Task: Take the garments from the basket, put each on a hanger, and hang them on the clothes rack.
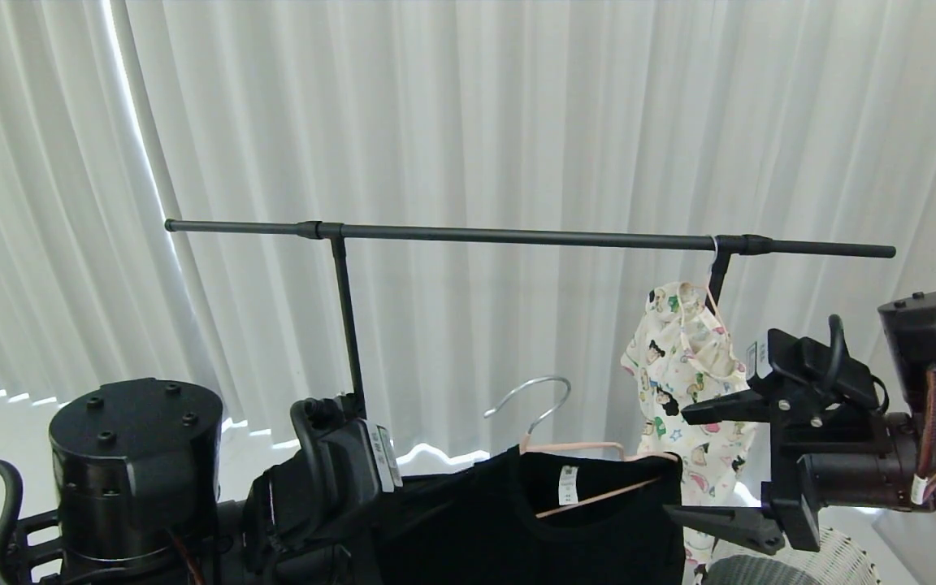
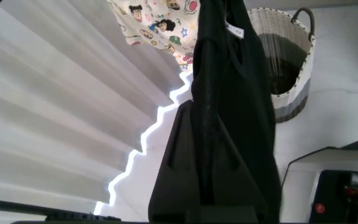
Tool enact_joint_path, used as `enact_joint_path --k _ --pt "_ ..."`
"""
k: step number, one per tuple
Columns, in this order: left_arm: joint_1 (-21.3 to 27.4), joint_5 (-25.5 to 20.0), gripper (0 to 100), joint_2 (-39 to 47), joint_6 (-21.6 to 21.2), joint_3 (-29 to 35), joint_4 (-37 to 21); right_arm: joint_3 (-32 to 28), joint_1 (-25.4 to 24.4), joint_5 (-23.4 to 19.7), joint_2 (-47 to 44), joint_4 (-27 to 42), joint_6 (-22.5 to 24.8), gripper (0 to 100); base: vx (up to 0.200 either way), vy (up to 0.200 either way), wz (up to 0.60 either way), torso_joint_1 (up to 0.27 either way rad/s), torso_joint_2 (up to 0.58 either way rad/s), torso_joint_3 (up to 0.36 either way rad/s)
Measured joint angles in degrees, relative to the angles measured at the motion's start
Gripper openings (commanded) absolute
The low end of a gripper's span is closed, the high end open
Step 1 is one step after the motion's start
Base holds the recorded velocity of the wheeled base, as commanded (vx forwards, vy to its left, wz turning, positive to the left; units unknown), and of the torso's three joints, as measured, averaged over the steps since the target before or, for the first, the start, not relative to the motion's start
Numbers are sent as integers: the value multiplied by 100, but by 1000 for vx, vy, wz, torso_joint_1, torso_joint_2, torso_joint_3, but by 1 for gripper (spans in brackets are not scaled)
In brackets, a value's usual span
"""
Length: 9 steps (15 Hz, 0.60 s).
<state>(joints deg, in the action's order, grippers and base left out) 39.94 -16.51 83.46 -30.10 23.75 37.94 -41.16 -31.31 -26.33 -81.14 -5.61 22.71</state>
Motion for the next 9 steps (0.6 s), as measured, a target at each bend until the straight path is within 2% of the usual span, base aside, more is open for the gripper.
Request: enact_joint_path --k 2,6,7,9 --pt "0 0 0 -7 -15 -11 2 -335 -188 -13 44 227 167 100 0 0 0 0 0 0" --pt "20 -5 0 -16 -30 -49 0 -713 -653 61 0 1184 222 100 0 0 0 0 0 0" --pt "17 -5 0 -24 -28 -51 7 -718 -692 241 -15 1220 224 100 0 0 0 0 0 0" --pt "-46 9 0 -27 -15 -55 29 -630 -621 983 -30 1245 27 100 0 0 0 0 0 0"
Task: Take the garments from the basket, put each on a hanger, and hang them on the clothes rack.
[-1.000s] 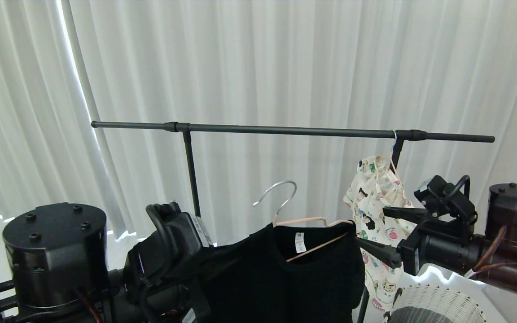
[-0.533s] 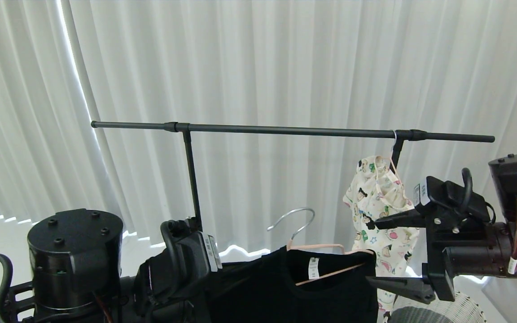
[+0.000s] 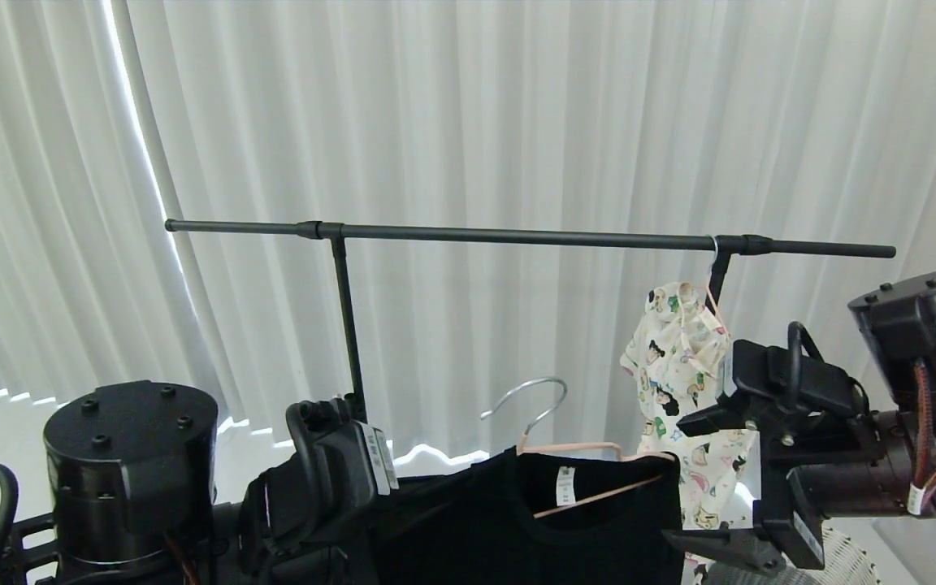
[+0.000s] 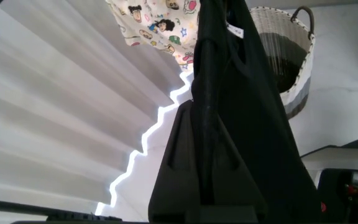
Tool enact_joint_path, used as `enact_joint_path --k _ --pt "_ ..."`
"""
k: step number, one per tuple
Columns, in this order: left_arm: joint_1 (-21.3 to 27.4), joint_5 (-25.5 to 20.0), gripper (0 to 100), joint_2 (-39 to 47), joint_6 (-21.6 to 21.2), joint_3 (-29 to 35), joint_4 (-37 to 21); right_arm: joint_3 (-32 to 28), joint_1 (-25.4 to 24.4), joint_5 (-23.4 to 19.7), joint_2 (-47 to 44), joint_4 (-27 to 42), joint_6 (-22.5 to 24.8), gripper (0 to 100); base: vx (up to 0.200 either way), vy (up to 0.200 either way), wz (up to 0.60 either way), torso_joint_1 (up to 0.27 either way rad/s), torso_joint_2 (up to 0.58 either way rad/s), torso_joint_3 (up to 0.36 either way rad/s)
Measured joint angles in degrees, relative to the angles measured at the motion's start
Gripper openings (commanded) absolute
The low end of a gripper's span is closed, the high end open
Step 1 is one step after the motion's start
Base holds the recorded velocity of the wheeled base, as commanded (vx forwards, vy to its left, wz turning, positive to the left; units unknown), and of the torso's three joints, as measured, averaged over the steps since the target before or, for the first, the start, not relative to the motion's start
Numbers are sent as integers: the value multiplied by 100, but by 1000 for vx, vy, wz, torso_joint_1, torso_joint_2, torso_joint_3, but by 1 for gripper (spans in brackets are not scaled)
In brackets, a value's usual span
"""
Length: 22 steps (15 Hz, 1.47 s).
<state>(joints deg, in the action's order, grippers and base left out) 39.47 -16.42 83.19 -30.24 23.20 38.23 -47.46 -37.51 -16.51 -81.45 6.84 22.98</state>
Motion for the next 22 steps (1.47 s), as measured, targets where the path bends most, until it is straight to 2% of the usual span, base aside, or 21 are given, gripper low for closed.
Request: enact_joint_path --k 1,4,6,7,9,11,13,14,17,20,22 --pt "-54 24 0 7 6 -18 2 35 48 127 2 9 -229 100 0 0 0 0 0 0" --pt "-183 69 0 41 127 -35 6 44 48 778 -9 -20 -1540 100 0 0 0 0 0 0" --pt "-199 68 0 41 156 -16 9 52 -57 926 -56 -38 -2243 100 0 0 0 0 0 0" --pt "-202 68 0 41 158 9 9 60 -146 948 -91 -96 -2519 100 0 0 0 0 0 0" --pt "-202 66 0 40 160 28 11 60 -300 1005 -174 -343 -2678 100 0 0 0 0 0 0" --pt "-185 63 0 44 160 22 11 -50 -471 1182 -271 -602 -2467 100 0 0 0 0 0 0" --pt "-52 52 0 63 160 15 9 -188 -573 1103 -352 -646 -1688 100 0 0 0 0 0 0" --pt "82 50 0 77 160 17 6 -212 -599 850 -373 -651 -1122 100 0 0 0 0 0 0" --pt "475 48 0 116 149 17 6 -227 -650 187 -395 -606 74 100 0 0 0 0 0 0" --pt "730 41 0 134 145 85 11 -151 -829 -177 -416 -542 244 100 0 0 0 0 0 0" --pt "802 39 0 126 129 130 15 -111 -918 -234 -419 -449 469 100 0 0 0 0 0 0"
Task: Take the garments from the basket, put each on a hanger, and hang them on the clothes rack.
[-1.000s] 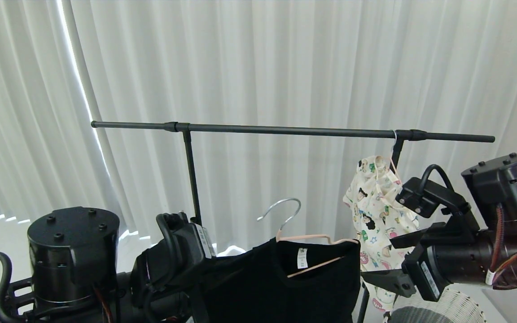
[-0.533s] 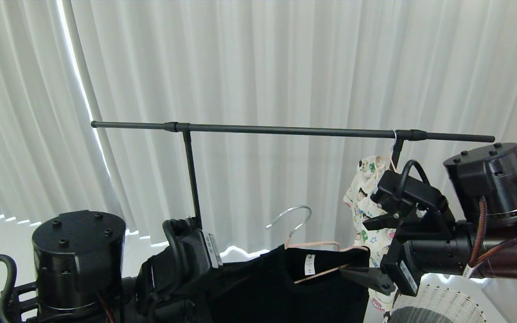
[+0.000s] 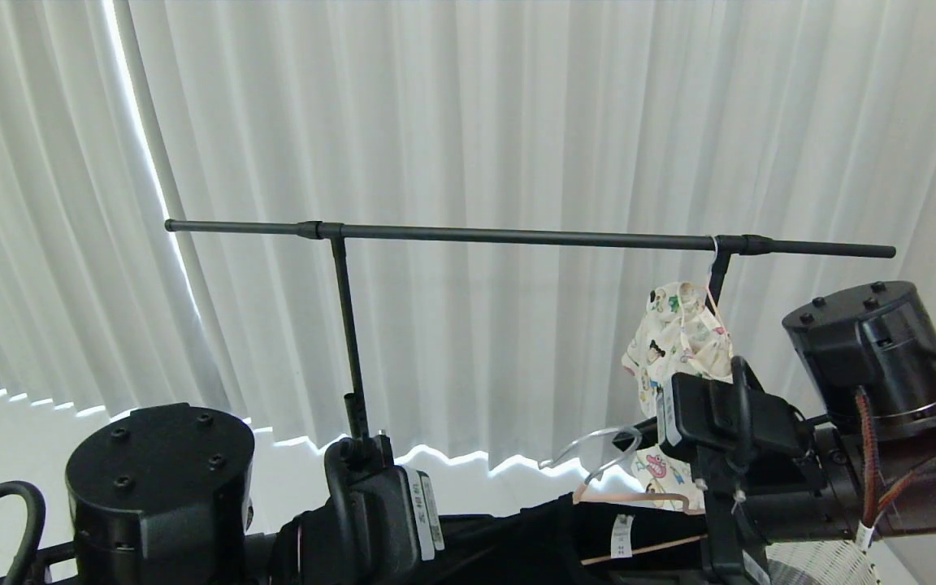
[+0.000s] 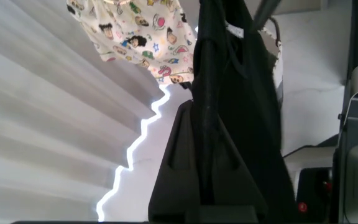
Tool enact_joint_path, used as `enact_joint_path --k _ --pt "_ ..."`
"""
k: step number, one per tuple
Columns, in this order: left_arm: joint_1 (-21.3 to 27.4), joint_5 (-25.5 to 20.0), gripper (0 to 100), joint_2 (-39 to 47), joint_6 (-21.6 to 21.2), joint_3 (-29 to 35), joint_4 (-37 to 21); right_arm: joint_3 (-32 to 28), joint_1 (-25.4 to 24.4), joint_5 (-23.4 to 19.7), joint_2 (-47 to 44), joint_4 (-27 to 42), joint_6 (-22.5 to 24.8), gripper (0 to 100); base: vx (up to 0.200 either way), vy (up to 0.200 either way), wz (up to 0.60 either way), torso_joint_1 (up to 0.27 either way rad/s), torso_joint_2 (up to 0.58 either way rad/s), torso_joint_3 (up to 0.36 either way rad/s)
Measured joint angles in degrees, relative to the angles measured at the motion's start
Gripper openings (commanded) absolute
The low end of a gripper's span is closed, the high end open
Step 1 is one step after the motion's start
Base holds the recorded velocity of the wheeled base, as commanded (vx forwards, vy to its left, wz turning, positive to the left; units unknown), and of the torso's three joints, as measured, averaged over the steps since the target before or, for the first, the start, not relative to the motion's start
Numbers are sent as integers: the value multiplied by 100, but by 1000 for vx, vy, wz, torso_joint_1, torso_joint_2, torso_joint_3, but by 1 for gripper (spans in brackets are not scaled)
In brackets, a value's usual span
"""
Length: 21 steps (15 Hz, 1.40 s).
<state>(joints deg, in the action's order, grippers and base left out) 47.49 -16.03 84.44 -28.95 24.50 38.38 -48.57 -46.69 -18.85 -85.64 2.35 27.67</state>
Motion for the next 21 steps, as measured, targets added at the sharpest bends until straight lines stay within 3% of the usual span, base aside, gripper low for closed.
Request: enact_joint_path --k 6,7,17,18,21 --pt "82 0 0 -49 -17 27 148 26 -5 -34 -16 347 211 100 0 0 0 0 0 0" --pt "104 -4 0 -51 -22 24 207 17 33 -30 -24 344 202 0 0 0 0 0 0 0" --pt "171 11 0 -49 -35 20 235 12 196 -30 -44 319 205 0 0 0 0 0 0 0" --pt "173 27 100 -46 -49 20 234 12 199 -30 -41 315 207 0 0 0 0 0 0 0" --pt "148 99 100 -22 -38 -4 235 22 216 -89 22 297 216 0 0 0 0 0 0 0"
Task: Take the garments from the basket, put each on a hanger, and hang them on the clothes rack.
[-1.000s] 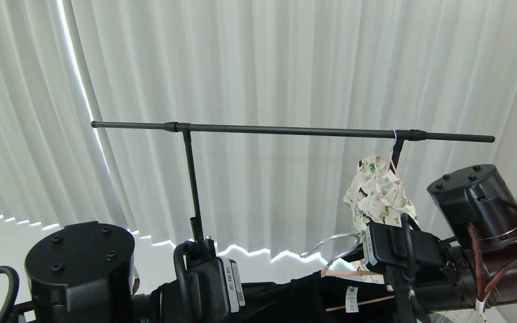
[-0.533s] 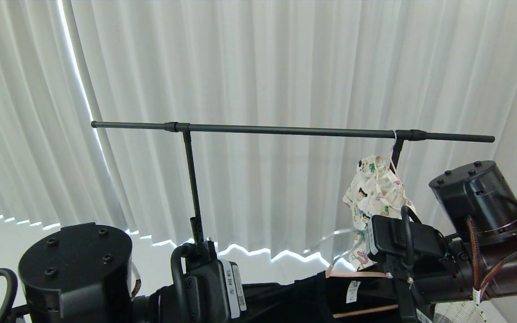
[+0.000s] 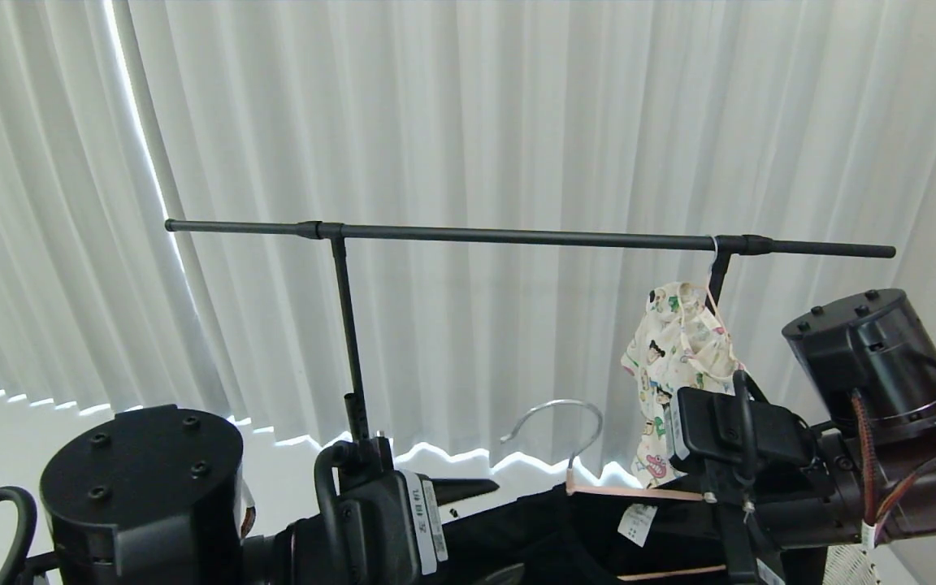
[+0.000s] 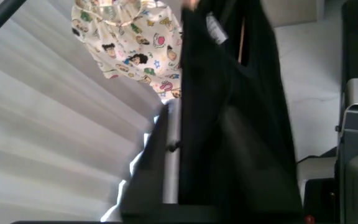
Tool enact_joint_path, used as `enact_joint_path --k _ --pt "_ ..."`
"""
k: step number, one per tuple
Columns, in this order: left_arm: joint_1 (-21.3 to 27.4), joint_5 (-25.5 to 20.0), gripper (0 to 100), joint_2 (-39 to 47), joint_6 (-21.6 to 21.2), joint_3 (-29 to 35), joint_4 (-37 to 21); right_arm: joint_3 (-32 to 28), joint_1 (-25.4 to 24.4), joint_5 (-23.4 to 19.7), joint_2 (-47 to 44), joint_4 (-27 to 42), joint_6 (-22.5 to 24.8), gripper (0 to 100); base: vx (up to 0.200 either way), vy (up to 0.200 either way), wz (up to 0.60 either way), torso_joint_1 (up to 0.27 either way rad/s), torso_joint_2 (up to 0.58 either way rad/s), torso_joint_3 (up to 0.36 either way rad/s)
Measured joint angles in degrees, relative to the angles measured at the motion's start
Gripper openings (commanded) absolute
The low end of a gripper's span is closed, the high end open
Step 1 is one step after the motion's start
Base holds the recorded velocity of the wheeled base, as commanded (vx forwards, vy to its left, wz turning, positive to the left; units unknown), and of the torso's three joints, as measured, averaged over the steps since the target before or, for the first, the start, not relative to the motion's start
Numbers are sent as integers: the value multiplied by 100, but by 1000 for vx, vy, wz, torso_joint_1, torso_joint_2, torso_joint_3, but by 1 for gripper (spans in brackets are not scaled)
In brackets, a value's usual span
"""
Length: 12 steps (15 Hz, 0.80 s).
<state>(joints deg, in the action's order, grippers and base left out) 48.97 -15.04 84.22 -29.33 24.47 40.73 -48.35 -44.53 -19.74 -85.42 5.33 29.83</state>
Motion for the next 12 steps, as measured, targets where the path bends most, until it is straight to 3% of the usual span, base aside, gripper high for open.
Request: enact_joint_path --k 6,9,12 --pt "-514 60 100 -148 56 -193 -1 11 551 -101 328 -183 301 0 0 0 0 0 0 0" --pt "-1168 60 100 -168 65 -540 -4 11 777 -315 478 -238 492 0 0 0 0 0 0 0" --pt "-2295 5 100 -88 68 -1014 -4 11 898 -602 605 -336 875 0 0 0 0 0 0 0"
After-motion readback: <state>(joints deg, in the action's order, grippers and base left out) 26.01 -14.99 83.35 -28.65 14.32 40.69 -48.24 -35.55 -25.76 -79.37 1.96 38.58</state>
